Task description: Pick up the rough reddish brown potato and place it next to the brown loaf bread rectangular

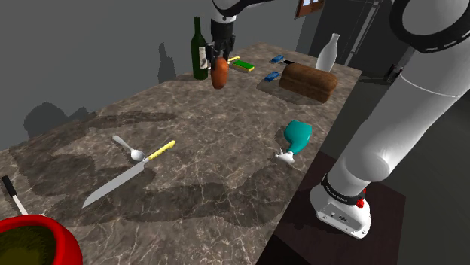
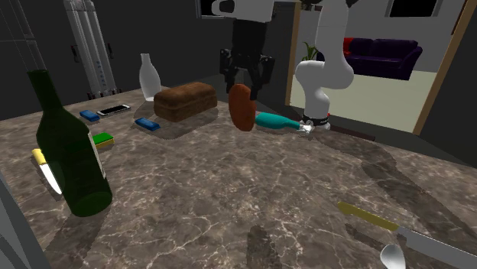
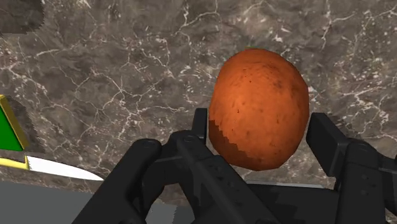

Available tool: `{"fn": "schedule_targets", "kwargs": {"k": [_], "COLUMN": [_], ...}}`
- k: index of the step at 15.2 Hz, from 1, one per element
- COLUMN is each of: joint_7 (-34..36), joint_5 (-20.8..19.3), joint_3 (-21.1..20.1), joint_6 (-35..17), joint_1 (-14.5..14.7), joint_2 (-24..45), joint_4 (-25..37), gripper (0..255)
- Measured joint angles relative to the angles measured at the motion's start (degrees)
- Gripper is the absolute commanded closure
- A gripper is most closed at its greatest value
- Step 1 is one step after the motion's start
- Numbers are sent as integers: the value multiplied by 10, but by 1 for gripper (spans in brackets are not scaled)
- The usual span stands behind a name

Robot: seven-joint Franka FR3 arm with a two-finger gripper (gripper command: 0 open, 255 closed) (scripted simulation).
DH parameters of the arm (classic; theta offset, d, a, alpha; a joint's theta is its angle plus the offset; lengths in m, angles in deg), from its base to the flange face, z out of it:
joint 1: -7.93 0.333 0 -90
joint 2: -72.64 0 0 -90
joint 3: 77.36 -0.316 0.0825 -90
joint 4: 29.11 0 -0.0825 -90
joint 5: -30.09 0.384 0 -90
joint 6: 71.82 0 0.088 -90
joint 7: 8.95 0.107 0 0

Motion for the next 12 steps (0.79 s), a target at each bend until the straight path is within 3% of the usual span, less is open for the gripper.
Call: {"fn": "schedule_targets", "kwargs": {"k": [12], "joint_7": [-140], "joint_5": [6], "joint_3": [82], "joint_6": [-17], "joint_1": [-59], "joint_2": [-149], "joint_4": [-159], "gripper": [255]}}
